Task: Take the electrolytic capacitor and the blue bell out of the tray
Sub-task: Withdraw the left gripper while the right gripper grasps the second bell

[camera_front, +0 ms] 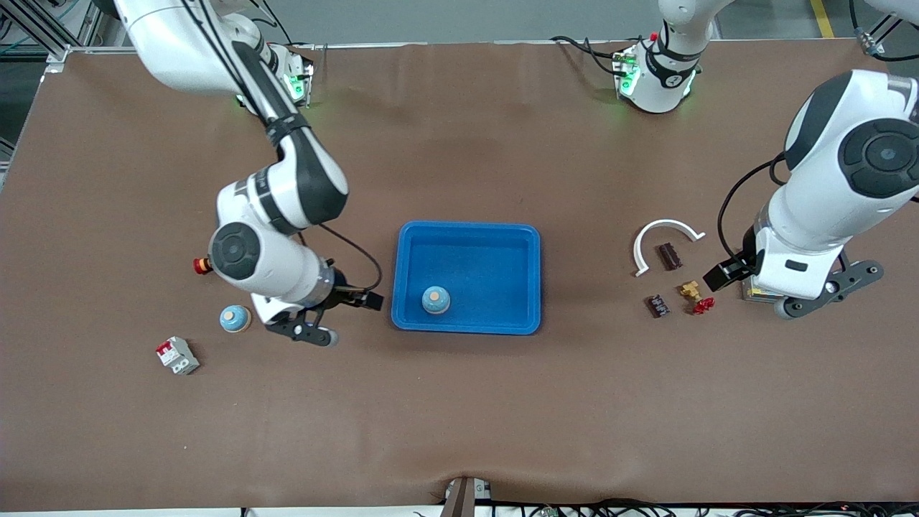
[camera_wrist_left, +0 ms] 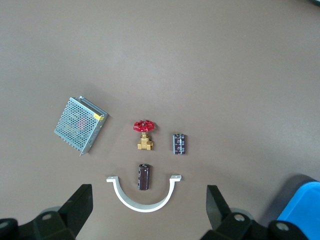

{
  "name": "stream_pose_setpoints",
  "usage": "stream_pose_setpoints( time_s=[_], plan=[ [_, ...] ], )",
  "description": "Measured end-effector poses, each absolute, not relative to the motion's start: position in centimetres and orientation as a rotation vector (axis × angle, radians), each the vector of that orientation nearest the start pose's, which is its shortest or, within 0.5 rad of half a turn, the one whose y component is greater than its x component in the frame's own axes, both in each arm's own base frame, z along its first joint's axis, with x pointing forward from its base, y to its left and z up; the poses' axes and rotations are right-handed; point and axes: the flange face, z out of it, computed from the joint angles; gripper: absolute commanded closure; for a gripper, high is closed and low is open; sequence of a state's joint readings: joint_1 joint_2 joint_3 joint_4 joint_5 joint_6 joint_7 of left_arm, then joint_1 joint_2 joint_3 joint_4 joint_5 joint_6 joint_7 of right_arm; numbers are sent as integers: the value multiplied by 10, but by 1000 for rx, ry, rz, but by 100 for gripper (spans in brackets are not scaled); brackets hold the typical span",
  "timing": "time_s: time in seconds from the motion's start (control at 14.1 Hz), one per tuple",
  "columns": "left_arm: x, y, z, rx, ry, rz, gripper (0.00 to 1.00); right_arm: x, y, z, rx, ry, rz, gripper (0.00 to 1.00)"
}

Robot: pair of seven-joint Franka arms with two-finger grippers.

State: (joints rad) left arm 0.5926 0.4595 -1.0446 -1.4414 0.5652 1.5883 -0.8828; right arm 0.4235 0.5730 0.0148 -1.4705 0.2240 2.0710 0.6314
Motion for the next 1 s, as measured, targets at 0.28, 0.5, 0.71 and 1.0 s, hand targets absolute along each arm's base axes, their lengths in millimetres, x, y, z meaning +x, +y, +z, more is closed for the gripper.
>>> stream_pose_setpoints(
  time_s=[0.28,0.5,0.71,1.0],
  plan=[
    [628,-122,528,-2892,-597,-55,0,622,360,332,-2893,527,82,0],
    [629,-119,541,-2912,-549,-80,0,609,391,304,-2905,550,55,0],
    [629,-116,554,-2943,-470,-84,0,599,408,287,-2955,540,5,0],
    [628,-97,559,-2954,-444,-43,0,591,427,266,-2949,543,-24,0]
  ],
)
